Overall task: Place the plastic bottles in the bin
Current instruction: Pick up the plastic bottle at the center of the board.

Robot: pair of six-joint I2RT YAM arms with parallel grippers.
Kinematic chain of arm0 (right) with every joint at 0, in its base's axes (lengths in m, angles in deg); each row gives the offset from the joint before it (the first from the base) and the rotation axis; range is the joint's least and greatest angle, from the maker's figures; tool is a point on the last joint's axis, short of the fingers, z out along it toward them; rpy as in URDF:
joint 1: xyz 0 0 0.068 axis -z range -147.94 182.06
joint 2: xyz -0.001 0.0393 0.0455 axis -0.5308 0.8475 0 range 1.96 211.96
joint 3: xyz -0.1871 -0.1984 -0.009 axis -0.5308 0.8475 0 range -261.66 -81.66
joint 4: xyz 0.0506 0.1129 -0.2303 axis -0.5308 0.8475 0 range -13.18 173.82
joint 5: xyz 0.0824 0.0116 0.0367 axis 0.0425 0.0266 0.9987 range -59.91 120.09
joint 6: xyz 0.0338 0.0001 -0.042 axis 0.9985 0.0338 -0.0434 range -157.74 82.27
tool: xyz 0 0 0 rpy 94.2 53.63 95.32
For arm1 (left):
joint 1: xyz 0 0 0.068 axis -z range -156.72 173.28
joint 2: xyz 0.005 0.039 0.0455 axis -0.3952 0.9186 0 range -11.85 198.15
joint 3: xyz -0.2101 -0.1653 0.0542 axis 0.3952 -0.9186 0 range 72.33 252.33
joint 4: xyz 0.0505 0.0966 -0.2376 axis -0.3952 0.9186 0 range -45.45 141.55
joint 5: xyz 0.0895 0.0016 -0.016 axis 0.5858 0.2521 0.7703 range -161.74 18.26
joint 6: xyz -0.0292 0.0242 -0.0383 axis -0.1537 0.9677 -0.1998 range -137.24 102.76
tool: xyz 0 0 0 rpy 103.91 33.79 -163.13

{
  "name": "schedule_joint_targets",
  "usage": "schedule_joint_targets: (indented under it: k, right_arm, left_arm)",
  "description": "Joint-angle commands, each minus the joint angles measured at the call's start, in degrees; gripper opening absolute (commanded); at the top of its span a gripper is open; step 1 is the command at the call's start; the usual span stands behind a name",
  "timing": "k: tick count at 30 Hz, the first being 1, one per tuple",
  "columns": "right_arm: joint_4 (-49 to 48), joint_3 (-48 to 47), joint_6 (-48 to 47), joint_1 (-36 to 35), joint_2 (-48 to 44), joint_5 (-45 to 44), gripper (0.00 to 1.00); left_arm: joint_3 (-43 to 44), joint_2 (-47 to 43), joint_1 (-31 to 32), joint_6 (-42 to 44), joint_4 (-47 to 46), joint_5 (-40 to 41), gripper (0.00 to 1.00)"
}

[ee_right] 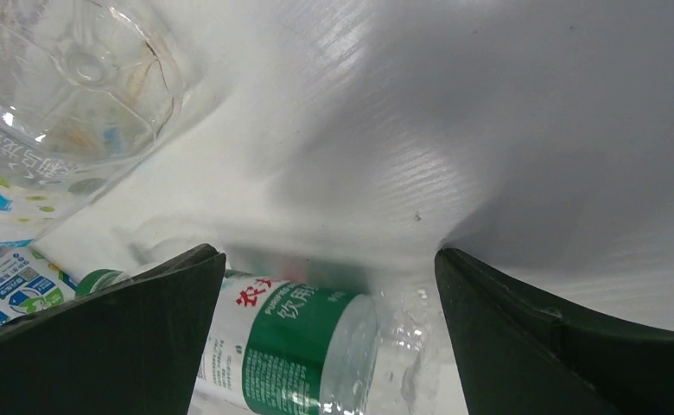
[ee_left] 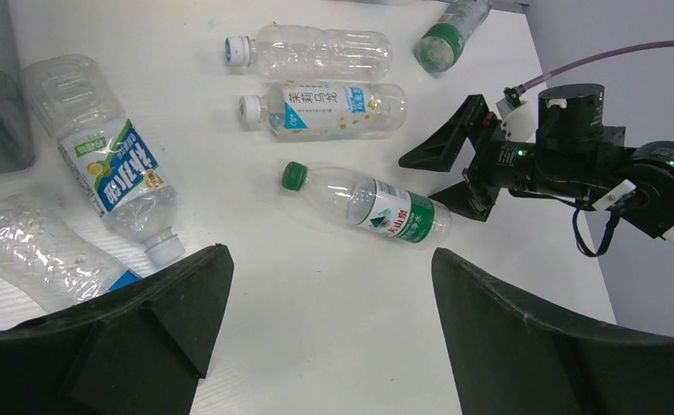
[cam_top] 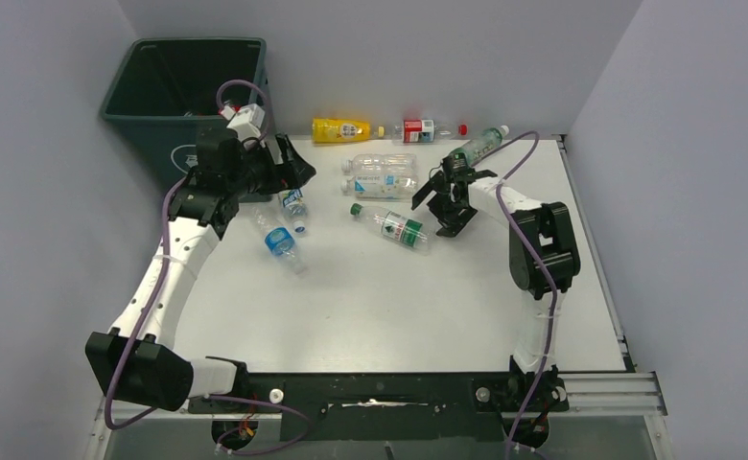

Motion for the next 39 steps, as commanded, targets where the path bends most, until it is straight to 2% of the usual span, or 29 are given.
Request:
schedule_joint_targets:
  k: [1, 6, 10, 14, 18, 25, 32, 39]
  right_arm:
    - [-1.5, -0.9, -0.2, -0.4, -0.8, -0.3, 0.98]
    - [-1.7, 1.4, -3.8, -2.1, -3.3, -2.6, 0.98]
    - [-6.8, 8.7, -9.1, -2.9, -10.0, -3.2, 0.98]
    - [-14.4, 16.7, -19.5, -4.8, -18.3, -5.4, 0.99]
    - [-18.6, 20.8, -30.1, -7.6, -22.6, -5.2, 0.99]
    - [-22.9, 23.2, -37.7, -10.2, -23.7, 1.0, 0.99]
    - [-18.2, 16.9, -45.0, -17.3, -19.6, -1.9, 1.00]
    - [-18.5, 16.3, -45.8, -21.7, -16.5, -1.3, 0.99]
  left_arm:
    - [-0.1, -1.0, 1.6, 0.2, -3.7, 0.2, 0.86]
    - [-1.1, -0.6, 4.5, 0.0, -3.6, 1.3, 0.87]
    - [-2.8, -0.6, 7.2, 0.0, -3.3, 3.0, 0.87]
    - [-5.0, -0.8, 8.6, -0.6, -3.7, 3.8, 0.87]
    - [-5.3, -1.0, 9.2, -0.6, -3.7, 4.5, 0.87]
    - [-5.6, -1.1, 9.9, -0.8, -3.6, 4.8, 0.87]
    - [-6.3, -1.5, 9.9, -0.3, -3.0, 5.3, 0.87]
    - [-6.7, -2.0, 9.9, -0.1, -2.5, 5.7, 0.87]
